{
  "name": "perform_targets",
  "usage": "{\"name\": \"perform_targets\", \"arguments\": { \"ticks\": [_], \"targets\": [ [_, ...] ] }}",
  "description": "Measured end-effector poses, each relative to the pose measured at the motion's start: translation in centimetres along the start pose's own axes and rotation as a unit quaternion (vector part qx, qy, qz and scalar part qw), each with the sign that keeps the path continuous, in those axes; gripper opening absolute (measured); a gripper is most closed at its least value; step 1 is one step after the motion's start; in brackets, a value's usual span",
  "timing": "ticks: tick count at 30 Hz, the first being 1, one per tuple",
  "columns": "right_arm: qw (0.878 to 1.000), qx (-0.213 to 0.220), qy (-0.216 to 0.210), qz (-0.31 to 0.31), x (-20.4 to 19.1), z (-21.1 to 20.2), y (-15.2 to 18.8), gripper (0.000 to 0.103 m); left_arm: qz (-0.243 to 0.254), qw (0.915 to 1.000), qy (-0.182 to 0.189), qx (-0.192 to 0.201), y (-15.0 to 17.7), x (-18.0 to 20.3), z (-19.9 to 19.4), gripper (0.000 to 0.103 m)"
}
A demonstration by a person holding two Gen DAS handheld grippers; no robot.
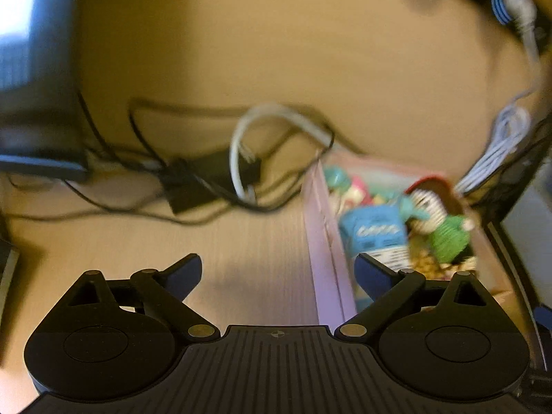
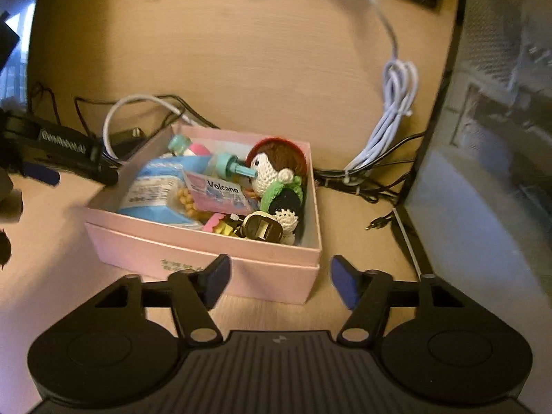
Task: Organize objects
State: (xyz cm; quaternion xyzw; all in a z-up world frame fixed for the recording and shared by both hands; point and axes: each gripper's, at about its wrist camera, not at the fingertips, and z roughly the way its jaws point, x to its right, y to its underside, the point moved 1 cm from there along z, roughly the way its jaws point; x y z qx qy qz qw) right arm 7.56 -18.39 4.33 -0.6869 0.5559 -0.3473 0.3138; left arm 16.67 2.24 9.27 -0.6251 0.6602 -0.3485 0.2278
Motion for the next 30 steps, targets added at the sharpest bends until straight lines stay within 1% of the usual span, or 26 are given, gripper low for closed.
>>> {"name": "perform_targets", "arguments": {
  "ticks": [1,2,4,6,7,8,9,10,12,13,16,18,20,23,25,26,27,28,29,30],
  "targets": [
    [1.0,-0.002,0.003,0.009,-0.2,-1.0,0.4,0.084,0.009,0.9999,0.003,0.012,0.4,0.0,-1.4,0.099],
    [1.0,-0.01,0.004,0.022,-0.1,-2.0,1.1,0.088,0.02,0.9996,0.013,0.018,1.0,0.0,-2.8,0.099],
    [0.998,-0.034,0.002,0.06,0.0,-3.9,2.7,0.088,0.032,0.9984,0.045,0.014,3.2,0.0,-5.3,0.099],
    [0.993,-0.058,0.003,0.101,-0.2,-5.5,4.8,0.092,0.034,0.9965,0.075,-0.008,6.1,-0.1,-6.8,0.099],
    [0.991,-0.067,0.009,0.112,-0.4,-6.2,5.8,0.098,0.032,0.9957,0.085,-0.02,7.7,-0.2,-7.3,0.099],
    [0.991,-0.074,0.019,0.114,-0.8,-6.9,6.8,0.1,0.032,0.995,0.09,-0.031,9.0,-0.3,-7.5,0.099],
    [0.99,-0.08,0.03,0.108,-1.3,-7.5,7.6,0.1,0.031,0.9942,0.093,-0.044,10.3,-0.3,-7.6,0.099],
    [0.991,-0.087,0.041,0.096,-1.8,-8.0,8.4,0.103,0.03,0.9935,0.093,-0.06,11.4,-0.3,-7.5,0.099],
    [0.991,-0.097,0.048,0.076,-2.5,-8.3,9.6,0.103,0.025,0.9929,0.08,-0.085,13.2,-0.2,-7.3,0.099],
    [0.991,-0.102,0.049,0.07,-2.6,-8.3,10.0,0.103,0.027,0.9932,0.072,-0.087,13.9,-0.1,-7.3,0.099],
    [0.991,-0.115,0.046,0.059,-2.4,-7.5,11.0,0.103,0.057,0.9957,0.04,-0.061,15.4,1.0,-7.6,0.099],
    [0.991,-0.119,0.03,0.055,-2.0,-6.7,11.2,0.103,0.055,0.9971,0.02,-0.049,15.7,1.5,-7.7,0.099],
    [0.992,-0.117,0.016,0.052,-1.6,-6.3,11.2,0.103,0.051,0.9979,-0.004,-0.039,15.9,2.3,-7.5,0.099],
    [0.995,-0.099,0.003,0.029,-1.0,-4.9,10.6,0.103,0.068,0.997,-0.032,-0.019,16.2,3.2,-6.4,0.099],
    [0.996,-0.086,0.0,0.029,-0.4,-3.8,10.1,0.103,0.058,0.9974,-0.044,-0.003,16.3,3.6,-5.9,0.099],
    [0.996,-0.083,-0.011,0.038,0.2,-3.0,9.9,0.103,0.055,0.9974,-0.047,0.003,16.2,3.7,-5.7,0.099],
    [0.994,-0.086,-0.03,0.055,1.0,-2.2,9.6,0.103,0.053,0.9973,-0.05,0.01,16.1,3.8,-5.3,0.099],
    [0.994,-0.083,-0.032,0.065,1.4,-1.6,9.4,0.103,0.051,0.9972,-0.052,0.015,16.0,3.9,-5.1,0.099],
    [0.995,-0.077,-0.024,0.065,1.6,-1.0,9.2,0.103,0.048,0.9972,-0.056,0.016,15.9,4.0,-4.9,0.099],
    [0.995,-0.065,-0.025,0.065,1.7,-0.6,9.2,0.103,0.045,0.9971,-0.06,0.016,15.7,4.2,-4.6,0.099]
  ]
}}
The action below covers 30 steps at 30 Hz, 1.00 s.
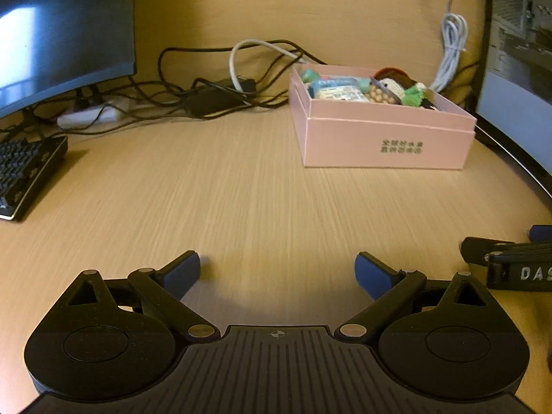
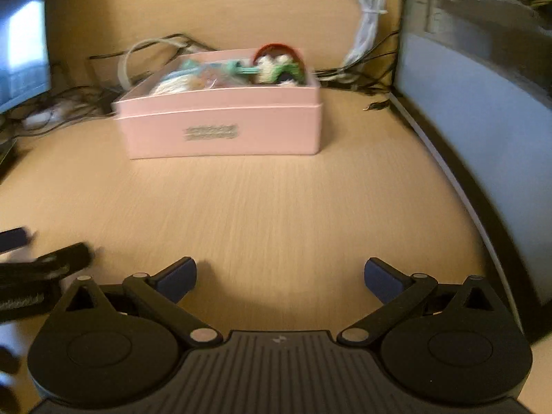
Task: Organize objects
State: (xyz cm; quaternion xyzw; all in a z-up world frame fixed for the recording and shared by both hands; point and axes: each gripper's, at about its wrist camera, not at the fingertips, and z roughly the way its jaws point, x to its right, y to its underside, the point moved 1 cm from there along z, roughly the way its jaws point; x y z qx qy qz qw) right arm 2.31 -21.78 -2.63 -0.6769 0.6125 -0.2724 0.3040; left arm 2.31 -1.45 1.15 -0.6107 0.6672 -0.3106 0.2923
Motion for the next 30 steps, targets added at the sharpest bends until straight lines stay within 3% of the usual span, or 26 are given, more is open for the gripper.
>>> {"name": "perform_targets", "arguments": {
  "ticks": [5,30],
  "targets": [
    [1.0,0.022,0.003,-0.005,-0.64,0.65,-0.09,0.103,-0.002,1.0,-0.005,-0.001,-0.45,0.6,0.69,0.101],
    [1.0,0.019,-0.002,0.0,-0.56,0.54,-0.14,0.103,-0.003,1.0,-0.003,0.0,-0.58,0.66,0.81,0.1]
  ]
}}
